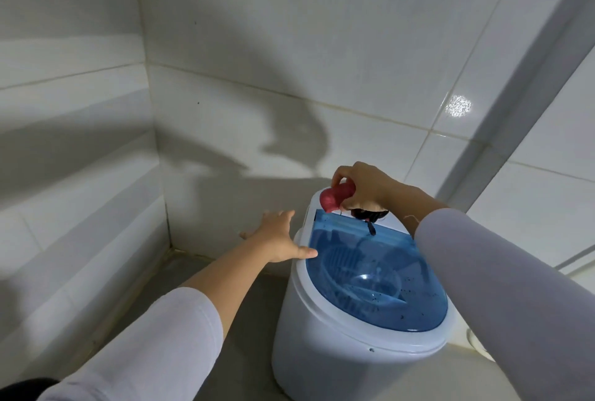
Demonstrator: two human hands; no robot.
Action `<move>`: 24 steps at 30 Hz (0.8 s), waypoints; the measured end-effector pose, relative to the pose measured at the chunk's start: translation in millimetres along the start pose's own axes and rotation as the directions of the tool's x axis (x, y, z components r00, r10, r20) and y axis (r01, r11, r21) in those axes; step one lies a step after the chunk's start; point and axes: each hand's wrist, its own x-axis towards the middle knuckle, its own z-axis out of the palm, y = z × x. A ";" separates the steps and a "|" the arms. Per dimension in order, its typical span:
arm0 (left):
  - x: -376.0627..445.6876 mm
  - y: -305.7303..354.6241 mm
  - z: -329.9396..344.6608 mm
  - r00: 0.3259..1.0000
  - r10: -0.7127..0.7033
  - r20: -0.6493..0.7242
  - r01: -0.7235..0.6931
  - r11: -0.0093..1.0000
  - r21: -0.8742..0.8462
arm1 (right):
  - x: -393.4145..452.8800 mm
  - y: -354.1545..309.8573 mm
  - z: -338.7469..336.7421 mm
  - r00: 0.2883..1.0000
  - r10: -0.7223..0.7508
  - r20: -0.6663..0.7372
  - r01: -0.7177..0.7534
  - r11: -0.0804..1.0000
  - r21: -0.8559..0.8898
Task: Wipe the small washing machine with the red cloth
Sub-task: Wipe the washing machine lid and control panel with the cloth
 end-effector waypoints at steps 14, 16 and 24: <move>-11.4 7.7 -4.9 0.997 -0.050 0.052 0.045 0.994 0.095 | 2.9 -8.8 54.2 0.991 -0.133 0.035 0.137 0.967 -0.216; -12.5 8.6 -5.6 0.997 -0.060 0.057 0.053 0.993 0.108 | 1.6 -8.5 59.5 0.987 -0.145 0.067 0.156 0.968 -0.198; -11.4 9.5 -5.7 0.992 -0.107 0.071 0.096 0.985 0.142 | 1.7 -3.2 74.5 0.991 -0.126 0.052 0.131 0.985 -0.116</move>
